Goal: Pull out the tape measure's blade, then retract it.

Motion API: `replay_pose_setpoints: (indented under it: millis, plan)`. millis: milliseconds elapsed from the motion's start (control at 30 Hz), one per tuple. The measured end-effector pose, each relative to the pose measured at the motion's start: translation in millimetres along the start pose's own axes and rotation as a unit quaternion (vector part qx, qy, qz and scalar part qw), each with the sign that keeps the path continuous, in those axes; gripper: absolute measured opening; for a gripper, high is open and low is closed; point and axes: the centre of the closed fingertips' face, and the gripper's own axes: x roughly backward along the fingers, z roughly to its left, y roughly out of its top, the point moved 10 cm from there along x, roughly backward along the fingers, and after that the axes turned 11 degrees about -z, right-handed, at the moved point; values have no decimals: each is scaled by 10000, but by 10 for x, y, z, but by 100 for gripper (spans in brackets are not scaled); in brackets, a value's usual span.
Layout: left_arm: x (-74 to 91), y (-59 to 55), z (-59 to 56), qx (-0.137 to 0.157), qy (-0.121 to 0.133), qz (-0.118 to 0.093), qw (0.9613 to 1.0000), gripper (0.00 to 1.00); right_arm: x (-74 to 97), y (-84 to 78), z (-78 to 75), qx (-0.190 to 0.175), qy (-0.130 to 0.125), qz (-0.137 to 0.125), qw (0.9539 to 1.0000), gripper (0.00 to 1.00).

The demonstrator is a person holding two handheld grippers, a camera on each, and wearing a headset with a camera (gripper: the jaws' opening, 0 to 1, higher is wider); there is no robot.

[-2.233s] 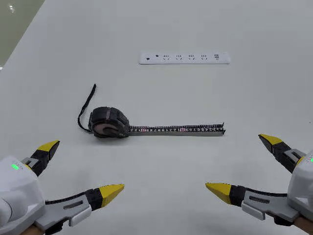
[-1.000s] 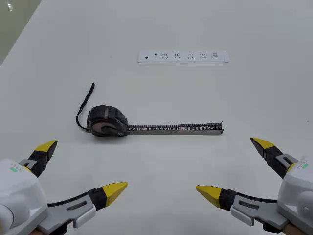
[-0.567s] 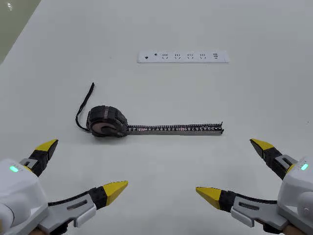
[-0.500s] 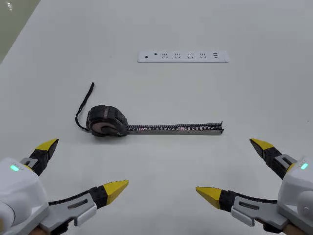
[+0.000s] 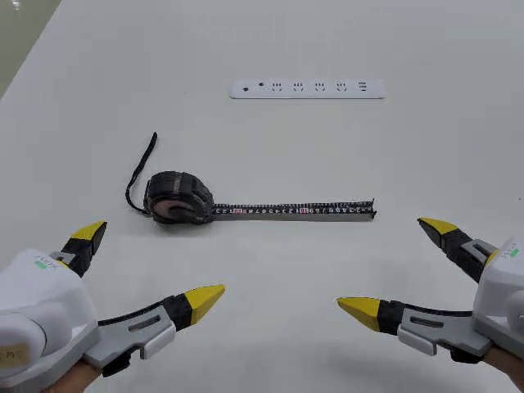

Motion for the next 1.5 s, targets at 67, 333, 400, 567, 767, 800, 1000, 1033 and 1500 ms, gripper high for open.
replay_pose_setpoints:
  millis: [67, 333, 400, 567, 767, 800, 1000, 1033, 1500]
  plan:
    - [-27, -1, -8, -2, 66, -16, 10000, 100, -9, -11, -45, 30, 39, 12, 10000, 95]
    - [-115, -58, 20, 19, 365, 0, 9993, 100, -70, -70, -206, 159, 293, 59, 9994, 91]
    - [-139, -63, 26, 7, 421, 12, 9991, 100, -106, -100, -245, 200, 370, 77, 9991, 89]
    - [-208, -70, 48, 36, 544, 1, 9985, 99, -180, -104, -312, 257, 538, 36, 9982, 85]
    - [-292, -92, 82, 73, 707, 0, 9975, 98, -273, -126, -393, 364, 763, 33, 9964, 81]
    - [-309, -93, 88, 78, 740, -7, 9972, 98, -288, -133, -418, 408, 796, 41, 9960, 80]
    - [-394, -105, 122, 114, 916, -2, 9957, 98, -351, -134, -499, 513, 979, 45, 9939, 72]
    - [-414, -111, 131, 105, 951, 14, 9954, 98, -361, -138, -509, 544, 1024, 48, 9932, 70]
    - [-611, -123, 200, 105, 1101, 114, 9938, 94, -500, -170, -679, 772, 1382, 175, 9872, 55]
